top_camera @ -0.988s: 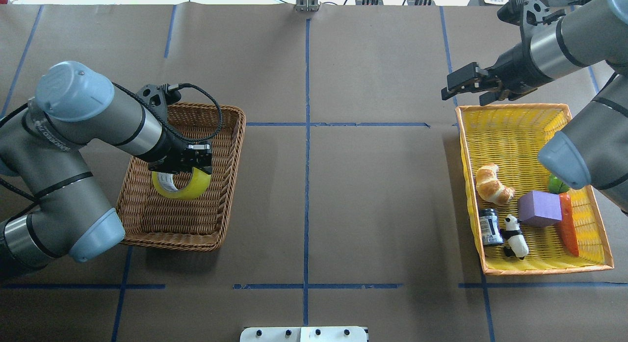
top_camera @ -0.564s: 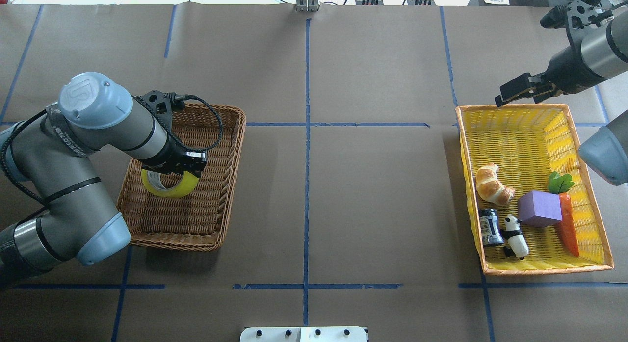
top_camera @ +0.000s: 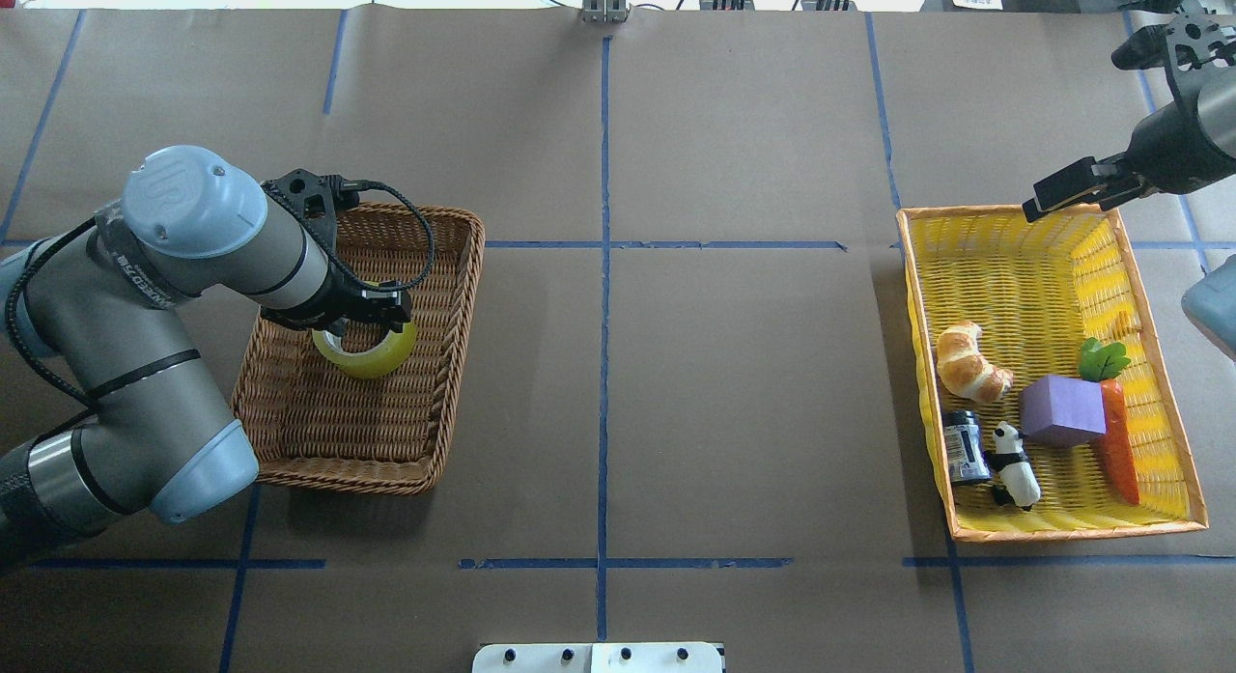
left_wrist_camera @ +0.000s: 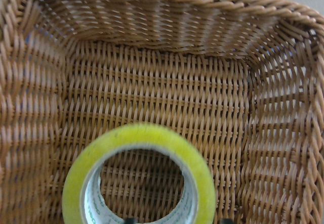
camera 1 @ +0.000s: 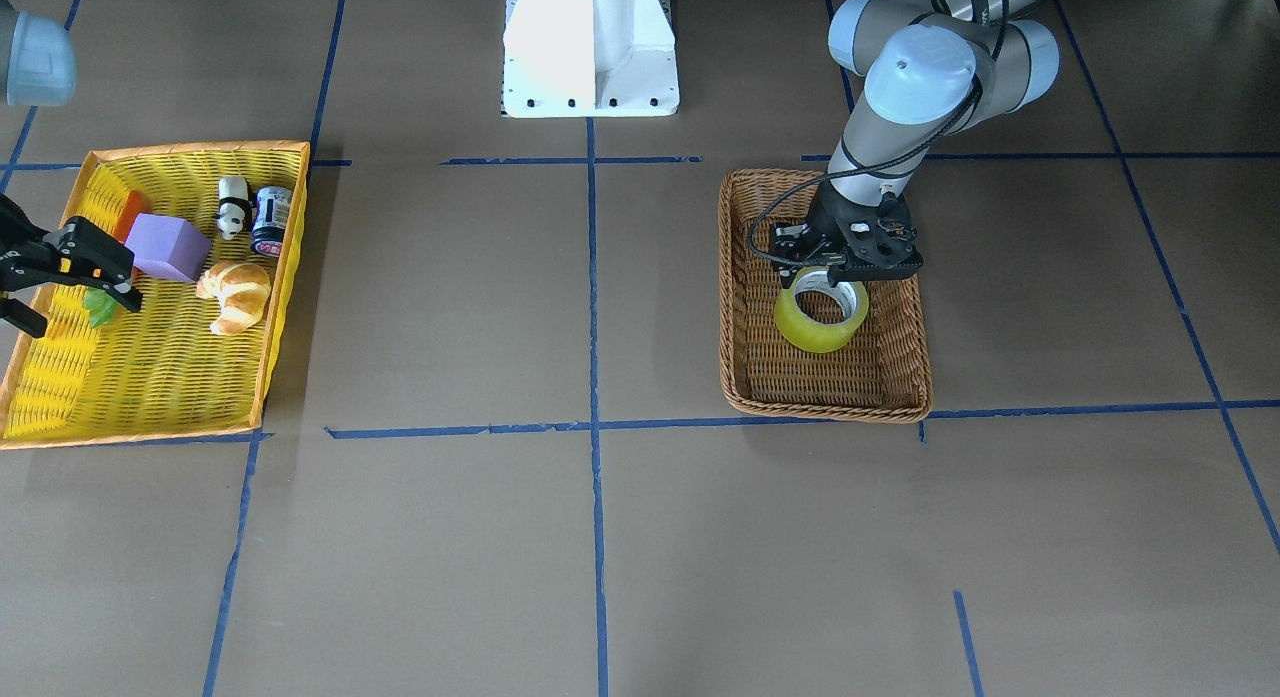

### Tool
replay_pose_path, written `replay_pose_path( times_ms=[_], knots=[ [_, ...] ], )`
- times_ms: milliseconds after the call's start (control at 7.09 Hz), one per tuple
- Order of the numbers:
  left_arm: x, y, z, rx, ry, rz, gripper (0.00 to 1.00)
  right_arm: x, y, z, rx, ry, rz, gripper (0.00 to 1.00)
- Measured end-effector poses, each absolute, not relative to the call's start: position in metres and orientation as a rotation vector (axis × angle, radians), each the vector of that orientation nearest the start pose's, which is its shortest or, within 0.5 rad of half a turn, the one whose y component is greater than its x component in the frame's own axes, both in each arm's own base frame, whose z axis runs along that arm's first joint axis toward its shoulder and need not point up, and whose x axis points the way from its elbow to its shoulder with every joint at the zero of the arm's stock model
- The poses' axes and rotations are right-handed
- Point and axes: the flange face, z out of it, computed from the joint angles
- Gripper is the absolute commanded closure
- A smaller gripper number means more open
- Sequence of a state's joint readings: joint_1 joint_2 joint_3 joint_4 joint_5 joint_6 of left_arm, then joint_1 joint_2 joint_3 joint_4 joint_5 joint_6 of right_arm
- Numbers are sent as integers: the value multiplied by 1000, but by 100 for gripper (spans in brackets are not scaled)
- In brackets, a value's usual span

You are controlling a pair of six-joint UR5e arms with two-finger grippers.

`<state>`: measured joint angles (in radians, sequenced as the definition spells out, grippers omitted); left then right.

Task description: Move tape to another basket

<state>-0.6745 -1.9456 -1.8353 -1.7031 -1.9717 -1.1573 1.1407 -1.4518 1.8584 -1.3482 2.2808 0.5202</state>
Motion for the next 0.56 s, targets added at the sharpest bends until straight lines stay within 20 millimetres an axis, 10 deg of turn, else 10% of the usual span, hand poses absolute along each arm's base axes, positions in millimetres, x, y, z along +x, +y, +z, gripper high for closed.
replay_pose_path(
  times_ms=[282, 564],
  knots=[
    [367, -463, 306, 85, 790, -12, 0, -136, -511, 467, 210, -837, -193, 0],
    [277, -494, 327, 77, 786, 75, 0, -100, -513, 492, 153, -780, -242, 0]
  ],
)
